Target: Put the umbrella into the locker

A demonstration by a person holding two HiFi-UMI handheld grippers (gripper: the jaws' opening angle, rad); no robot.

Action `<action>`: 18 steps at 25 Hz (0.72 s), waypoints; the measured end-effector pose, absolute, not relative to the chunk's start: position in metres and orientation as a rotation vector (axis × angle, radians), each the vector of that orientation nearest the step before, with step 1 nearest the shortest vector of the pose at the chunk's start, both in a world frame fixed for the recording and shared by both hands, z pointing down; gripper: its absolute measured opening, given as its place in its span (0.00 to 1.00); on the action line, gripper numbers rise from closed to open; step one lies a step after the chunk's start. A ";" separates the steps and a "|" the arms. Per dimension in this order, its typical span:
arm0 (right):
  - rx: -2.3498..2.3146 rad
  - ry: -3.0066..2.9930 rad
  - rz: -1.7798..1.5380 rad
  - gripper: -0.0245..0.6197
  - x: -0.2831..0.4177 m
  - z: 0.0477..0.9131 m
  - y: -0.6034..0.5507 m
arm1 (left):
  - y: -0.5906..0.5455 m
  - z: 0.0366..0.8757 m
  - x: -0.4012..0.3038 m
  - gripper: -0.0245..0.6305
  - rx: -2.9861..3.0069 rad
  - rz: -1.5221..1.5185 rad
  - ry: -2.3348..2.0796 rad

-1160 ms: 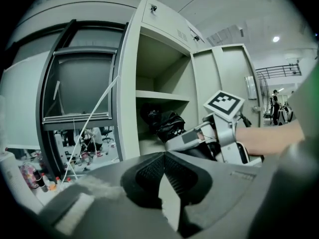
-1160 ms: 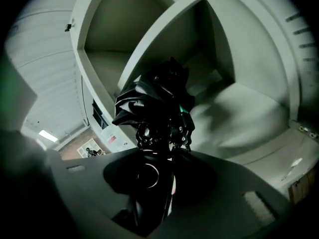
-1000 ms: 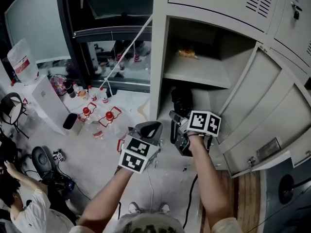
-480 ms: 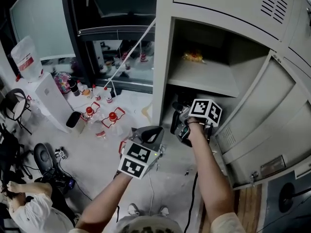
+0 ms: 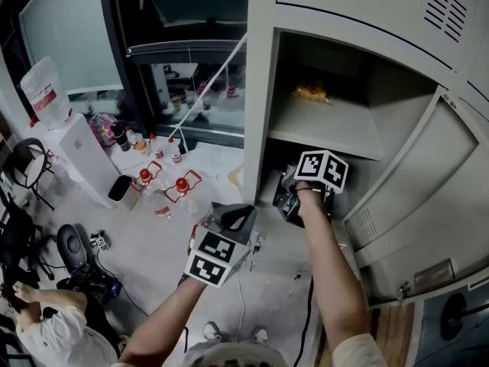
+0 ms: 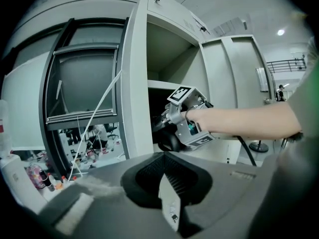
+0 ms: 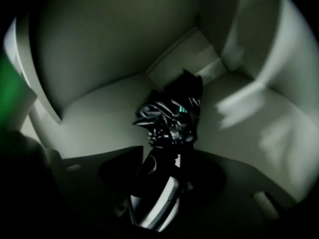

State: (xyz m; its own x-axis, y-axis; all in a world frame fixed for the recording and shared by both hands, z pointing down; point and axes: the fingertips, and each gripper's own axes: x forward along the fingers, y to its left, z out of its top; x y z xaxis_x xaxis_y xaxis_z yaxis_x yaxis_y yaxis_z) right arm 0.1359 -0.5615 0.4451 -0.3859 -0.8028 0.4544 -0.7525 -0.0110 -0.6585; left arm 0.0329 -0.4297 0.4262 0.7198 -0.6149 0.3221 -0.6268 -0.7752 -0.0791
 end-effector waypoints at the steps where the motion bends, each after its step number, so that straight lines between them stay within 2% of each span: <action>1: -1.736 2.190 -1.364 0.39 0.136 0.446 -0.562 | -0.430 0.427 0.032 0.04 2.879 0.519 -1.041; 5: -1.901 2.312 -1.207 0.40 0.143 0.446 -0.562 | -0.431 0.428 0.030 0.04 2.876 0.521 -1.045; 7: -1.990 2.396 -1.108 0.35 0.143 0.449 -0.560 | -0.431 0.430 0.028 0.04 2.870 0.522 -1.044; 18: -2.129 2.465 -0.743 0.40 0.149 0.430 -0.547 | -0.427 0.428 0.024 0.04 2.864 0.497 -1.041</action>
State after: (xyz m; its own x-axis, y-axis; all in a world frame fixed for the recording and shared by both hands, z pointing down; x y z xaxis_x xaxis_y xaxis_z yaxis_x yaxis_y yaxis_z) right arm 0.1489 -0.5471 0.4303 -0.1762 -0.8871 0.4267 -0.9751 0.0978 -0.1991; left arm 0.0243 -0.4267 0.4281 0.7211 -0.6163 0.3165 -0.6336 -0.7715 -0.0585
